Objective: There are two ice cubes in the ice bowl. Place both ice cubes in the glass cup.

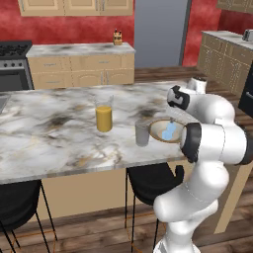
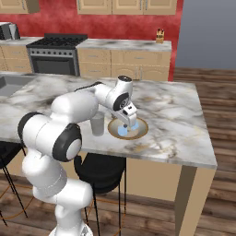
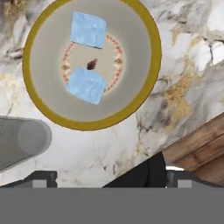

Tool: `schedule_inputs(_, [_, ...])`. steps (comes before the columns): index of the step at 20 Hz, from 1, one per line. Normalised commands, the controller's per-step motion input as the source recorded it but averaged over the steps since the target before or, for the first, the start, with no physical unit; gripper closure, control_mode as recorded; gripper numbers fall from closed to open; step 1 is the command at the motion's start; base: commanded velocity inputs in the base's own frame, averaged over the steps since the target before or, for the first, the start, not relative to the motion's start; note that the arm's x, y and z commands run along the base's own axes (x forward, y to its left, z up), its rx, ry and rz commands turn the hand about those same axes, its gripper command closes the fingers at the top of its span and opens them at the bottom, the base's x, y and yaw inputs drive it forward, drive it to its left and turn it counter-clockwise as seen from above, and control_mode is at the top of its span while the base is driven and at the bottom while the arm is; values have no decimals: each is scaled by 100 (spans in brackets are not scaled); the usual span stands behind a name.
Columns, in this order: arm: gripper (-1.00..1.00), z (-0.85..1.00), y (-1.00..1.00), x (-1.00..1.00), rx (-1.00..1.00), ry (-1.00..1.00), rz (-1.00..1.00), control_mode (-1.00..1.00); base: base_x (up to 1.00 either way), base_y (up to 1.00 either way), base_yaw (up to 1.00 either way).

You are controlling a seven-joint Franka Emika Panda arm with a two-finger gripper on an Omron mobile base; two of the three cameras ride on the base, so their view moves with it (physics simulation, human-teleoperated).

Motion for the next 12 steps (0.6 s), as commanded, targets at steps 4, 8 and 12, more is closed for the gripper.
schedule_inputs(4, [-100,-38,0,49,0,16,-5,-100,0,0,0])
schedule_inputs(8, [-100,-28,0,49,0,13,-3,-100,0,0,0])
schedule_inputs(12, [-100,-37,0,40,0,13,-3,-100,0,0,0])
